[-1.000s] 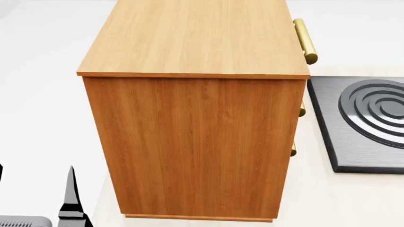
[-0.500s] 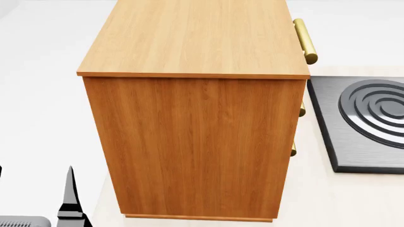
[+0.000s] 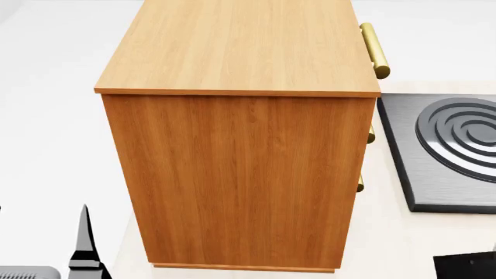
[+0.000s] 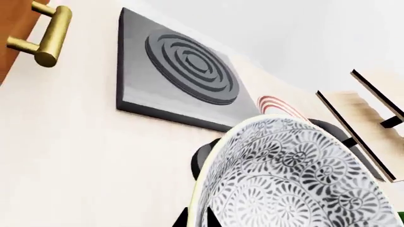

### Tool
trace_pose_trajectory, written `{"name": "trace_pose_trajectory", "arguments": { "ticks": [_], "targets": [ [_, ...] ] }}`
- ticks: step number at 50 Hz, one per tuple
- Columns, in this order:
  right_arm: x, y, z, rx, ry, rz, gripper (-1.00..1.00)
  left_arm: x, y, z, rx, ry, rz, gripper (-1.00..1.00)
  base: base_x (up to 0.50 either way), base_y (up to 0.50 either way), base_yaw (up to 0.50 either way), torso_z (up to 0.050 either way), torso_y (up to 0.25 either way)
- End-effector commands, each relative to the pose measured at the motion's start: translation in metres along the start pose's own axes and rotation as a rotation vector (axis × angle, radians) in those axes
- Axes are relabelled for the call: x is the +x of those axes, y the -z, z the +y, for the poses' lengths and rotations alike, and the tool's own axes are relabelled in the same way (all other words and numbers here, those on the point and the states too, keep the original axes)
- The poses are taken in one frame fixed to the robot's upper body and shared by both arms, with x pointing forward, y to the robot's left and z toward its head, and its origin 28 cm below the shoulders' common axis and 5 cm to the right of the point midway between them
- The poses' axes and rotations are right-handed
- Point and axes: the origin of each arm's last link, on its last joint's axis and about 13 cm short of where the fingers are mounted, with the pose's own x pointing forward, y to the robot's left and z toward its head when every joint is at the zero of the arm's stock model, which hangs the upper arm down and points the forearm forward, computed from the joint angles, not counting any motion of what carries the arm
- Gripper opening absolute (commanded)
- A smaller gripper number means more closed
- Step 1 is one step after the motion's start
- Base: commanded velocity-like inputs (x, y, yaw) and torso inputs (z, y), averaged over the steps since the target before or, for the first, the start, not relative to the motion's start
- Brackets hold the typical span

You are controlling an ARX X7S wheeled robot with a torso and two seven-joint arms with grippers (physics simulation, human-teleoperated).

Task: Put the bowl on the top of the cabinet.

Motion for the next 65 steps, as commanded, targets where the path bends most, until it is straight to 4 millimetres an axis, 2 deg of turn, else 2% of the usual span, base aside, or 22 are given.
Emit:
{"name": "trace_pose_trajectory", "arguments": {
  "ticks": [1,9,16,22,35,44,54,56,65],
  "targets": [
    [-0.014,-0.055,-0.021,0.007,0.021,-0.084,-1.0,0.0,-0.001,0.0,-0.003,-0.001,-0.001,1.0,0.0,0.0,0.0,0.0,0.0],
    [-0.03,-0.107,-0.037,-0.009,0.014,-0.157,-1.0,0.0,-0.001,0.001,-0.008,-0.001,0.001,1.0,0.0,0.0,0.0,0.0,0.0],
    [-0.047,-0.153,-0.042,-0.03,0.004,-0.237,-1.0,0.0,-0.001,0.001,-0.005,-0.004,0.001,1.0,0.0,0.0,0.0,0.0,0.0],
    [-0.057,-0.182,-0.044,-0.045,0.008,-0.282,-1.0,0.0,-0.002,0.002,-0.004,-0.007,-0.001,1.0,0.0,0.0,0.0,0.0,0.002],
    [-0.076,-0.226,-0.047,-0.076,-0.006,-0.334,-1.0,0.001,0.0,0.001,0.003,-0.006,0.003,1.0,0.0,0.0,0.0,0.0,0.0],
    [-0.096,-0.266,-0.05,-0.06,-0.02,-0.384,-1.0,0.0,0.001,0.001,0.004,-0.007,0.006,1.0,0.0,0.0,0.0,0.0,0.001],
    [-0.113,-0.288,-0.046,-0.07,-0.044,-0.406,-1.0,0.0,0.0,0.001,0.004,-0.004,0.003,1.0,0.0,0.0,0.0,0.0,0.0],
    [-0.118,-0.293,-0.041,-0.092,-0.056,-0.408,-1.0,0.0,-0.001,0.001,0.003,-0.002,0.001,1.0,0.0,0.0,0.0,0.0,0.0],
    [-0.126,-0.309,-0.035,-0.06,-0.115,-0.371,-1.0,0.0,-0.003,0.002,0.001,-0.005,0.0,1.0,0.0,0.0,0.0,0.0,0.0]
  ]
}}
